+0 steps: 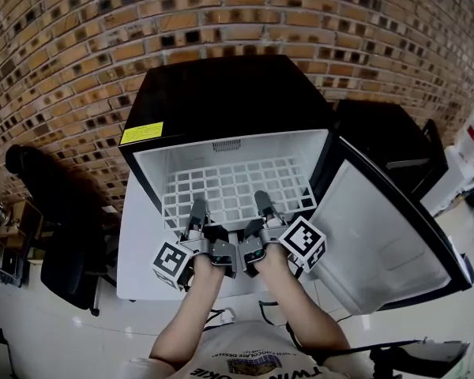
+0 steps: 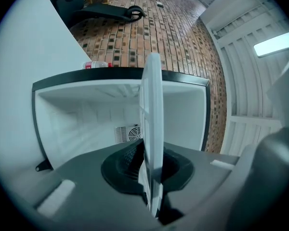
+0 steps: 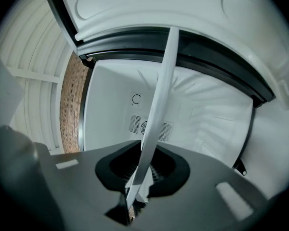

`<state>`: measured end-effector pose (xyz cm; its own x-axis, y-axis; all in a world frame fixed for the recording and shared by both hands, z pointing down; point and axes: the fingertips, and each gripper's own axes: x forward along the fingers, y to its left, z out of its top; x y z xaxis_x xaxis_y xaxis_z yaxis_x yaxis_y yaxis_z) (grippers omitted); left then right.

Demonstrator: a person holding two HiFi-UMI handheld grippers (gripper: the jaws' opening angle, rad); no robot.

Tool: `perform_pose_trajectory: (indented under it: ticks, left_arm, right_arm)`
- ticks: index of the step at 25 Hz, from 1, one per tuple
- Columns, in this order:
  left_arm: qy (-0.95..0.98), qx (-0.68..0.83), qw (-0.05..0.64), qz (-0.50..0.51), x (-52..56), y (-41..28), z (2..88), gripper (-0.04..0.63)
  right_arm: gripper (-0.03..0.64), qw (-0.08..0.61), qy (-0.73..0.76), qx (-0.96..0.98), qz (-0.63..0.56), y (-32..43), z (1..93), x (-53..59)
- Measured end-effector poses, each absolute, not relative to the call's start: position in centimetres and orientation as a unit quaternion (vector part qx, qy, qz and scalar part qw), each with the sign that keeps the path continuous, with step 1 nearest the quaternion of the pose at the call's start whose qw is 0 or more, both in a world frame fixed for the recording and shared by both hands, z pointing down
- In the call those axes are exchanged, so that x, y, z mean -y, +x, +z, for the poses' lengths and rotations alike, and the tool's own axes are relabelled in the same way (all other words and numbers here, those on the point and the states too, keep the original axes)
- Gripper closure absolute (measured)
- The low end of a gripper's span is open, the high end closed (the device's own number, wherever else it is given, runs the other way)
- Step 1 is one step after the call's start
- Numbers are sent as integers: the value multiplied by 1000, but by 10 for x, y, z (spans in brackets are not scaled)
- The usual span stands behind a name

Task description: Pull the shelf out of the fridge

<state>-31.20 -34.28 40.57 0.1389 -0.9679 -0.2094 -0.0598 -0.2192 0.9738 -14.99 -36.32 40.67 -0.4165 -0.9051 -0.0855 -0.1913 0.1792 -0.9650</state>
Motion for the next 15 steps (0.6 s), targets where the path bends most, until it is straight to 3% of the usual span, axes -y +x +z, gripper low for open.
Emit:
perform_pose_trajectory:
  ticks: [15]
  left_arm:
    - [635,401,421,-508,256,-297,400,580]
  right_arm:
    - [569,358,-367,-712,-481,-139,408,281]
